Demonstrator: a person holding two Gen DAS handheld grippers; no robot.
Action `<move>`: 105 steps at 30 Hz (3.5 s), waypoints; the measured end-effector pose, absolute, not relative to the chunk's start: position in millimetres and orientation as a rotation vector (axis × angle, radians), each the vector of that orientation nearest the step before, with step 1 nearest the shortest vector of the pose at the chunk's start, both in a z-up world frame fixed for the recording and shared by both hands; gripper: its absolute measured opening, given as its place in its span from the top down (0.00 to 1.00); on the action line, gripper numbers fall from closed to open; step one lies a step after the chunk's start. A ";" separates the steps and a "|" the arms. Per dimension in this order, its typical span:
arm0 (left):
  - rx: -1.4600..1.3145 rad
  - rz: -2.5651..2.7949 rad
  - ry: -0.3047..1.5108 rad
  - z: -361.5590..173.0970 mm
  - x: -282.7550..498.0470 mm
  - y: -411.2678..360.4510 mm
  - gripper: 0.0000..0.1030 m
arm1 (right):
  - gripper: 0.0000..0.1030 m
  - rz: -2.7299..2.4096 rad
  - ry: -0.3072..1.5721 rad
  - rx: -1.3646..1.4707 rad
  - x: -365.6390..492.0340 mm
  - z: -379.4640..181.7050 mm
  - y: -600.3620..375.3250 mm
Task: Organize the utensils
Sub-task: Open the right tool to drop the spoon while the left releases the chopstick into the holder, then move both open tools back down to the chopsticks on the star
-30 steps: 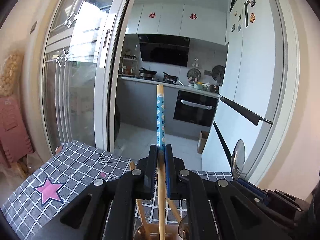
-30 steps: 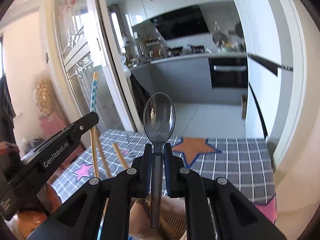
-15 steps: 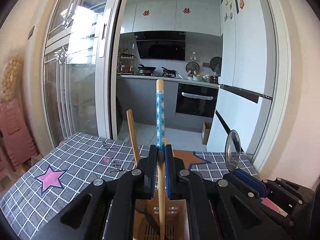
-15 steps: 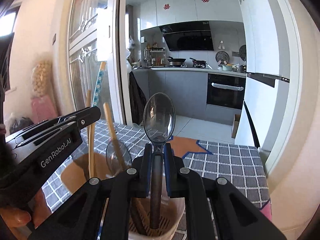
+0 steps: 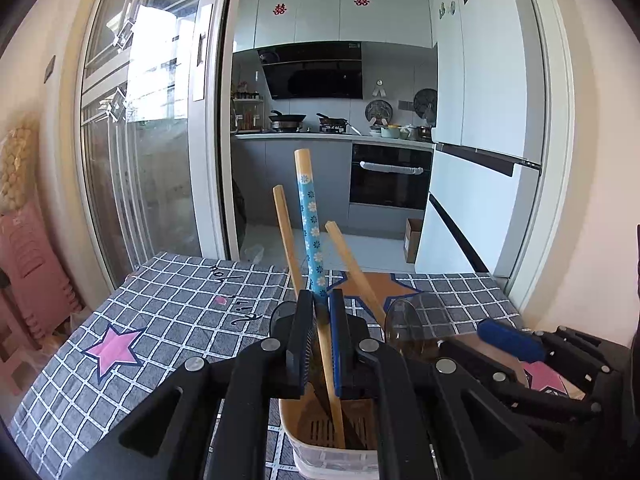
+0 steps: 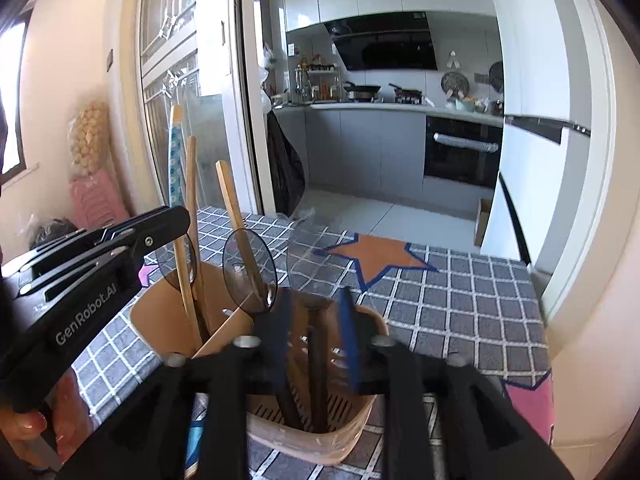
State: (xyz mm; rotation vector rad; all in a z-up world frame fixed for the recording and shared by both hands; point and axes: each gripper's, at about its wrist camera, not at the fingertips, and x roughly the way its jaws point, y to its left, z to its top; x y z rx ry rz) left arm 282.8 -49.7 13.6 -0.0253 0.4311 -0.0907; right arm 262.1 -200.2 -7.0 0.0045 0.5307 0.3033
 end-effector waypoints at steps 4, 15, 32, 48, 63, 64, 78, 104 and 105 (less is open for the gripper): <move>-0.040 -0.102 0.455 15.4 282.1 -46.6 0.64 | 0.59 0.293 0.528 0.046 256.4 -0.7 -209.6; -0.034 -0.093 0.478 20.8 286.0 -44.6 0.64 | 0.48 0.271 0.537 0.132 229.1 14.7 -235.4; -0.008 -0.055 0.383 53.3 251.6 -36.7 0.00 | 0.34 0.245 0.631 0.217 193.8 5.9 -256.1; 0.017 -0.081 0.778 -33.7 140.5 10.6 0.00 | 0.00 0.229 0.749 0.112 111.2 -22.5 -220.0; 0.084 -0.131 0.967 -106.5 96.1 14.0 0.00 | 0.00 0.209 1.110 0.085 78.2 -99.6 -205.0; 0.079 -0.134 0.972 -107.5 97.9 14.0 0.00 | 0.00 0.203 1.111 0.083 78.1 -99.9 -205.6; 0.067 -0.196 1.037 -119.7 121.9 8.3 0.00 | 0.00 0.176 1.115 0.077 74.1 -99.0 -205.1; 0.099 -0.170 1.088 -123.6 170.9 -6.5 0.00 | 0.00 0.164 1.154 0.035 91.5 -103.1 -199.1; 0.103 -0.162 1.088 -123.2 173.4 -6.0 0.00 | 0.00 0.164 1.164 0.026 94.2 -104.3 -197.4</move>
